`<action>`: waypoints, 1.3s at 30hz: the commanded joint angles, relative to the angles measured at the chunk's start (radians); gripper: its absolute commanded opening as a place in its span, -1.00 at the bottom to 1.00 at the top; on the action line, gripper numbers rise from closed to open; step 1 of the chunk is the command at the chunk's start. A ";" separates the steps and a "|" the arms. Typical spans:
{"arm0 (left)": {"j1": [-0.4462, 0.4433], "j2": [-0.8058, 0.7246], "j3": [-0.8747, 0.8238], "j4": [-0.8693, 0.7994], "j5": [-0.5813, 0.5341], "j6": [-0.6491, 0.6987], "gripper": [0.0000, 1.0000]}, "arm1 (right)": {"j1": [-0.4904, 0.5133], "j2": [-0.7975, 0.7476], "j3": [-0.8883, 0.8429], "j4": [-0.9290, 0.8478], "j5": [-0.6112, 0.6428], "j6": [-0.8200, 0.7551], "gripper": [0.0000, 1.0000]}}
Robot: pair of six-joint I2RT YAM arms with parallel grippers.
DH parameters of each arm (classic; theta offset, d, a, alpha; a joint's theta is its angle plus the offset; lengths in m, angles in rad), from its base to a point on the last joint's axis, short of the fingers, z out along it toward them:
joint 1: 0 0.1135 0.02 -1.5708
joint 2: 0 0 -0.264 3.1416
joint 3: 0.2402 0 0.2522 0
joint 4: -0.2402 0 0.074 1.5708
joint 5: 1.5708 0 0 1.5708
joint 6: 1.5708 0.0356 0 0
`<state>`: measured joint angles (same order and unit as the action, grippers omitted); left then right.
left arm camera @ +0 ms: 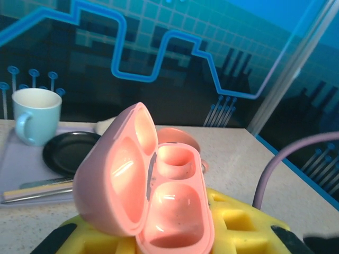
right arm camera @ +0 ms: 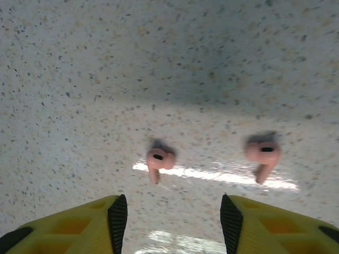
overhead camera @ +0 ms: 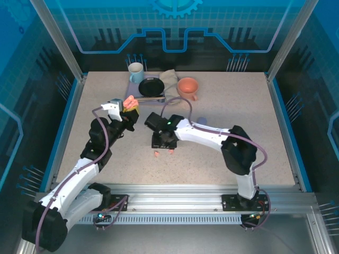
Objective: Insert wireless bluetooth earbuds into charging case
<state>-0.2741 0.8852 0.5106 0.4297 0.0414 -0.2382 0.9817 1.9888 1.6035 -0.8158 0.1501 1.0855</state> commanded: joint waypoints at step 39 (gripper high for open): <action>-0.008 -0.049 -0.115 0.186 -0.138 -0.007 -1.00 | 0.058 0.328 0.236 -0.132 0.072 0.319 -0.10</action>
<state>-0.2779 0.8406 0.4084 0.5671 -0.0933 -0.2600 1.0401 2.2784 1.8217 -0.9573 0.2279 1.3880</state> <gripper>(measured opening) 0.214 0.457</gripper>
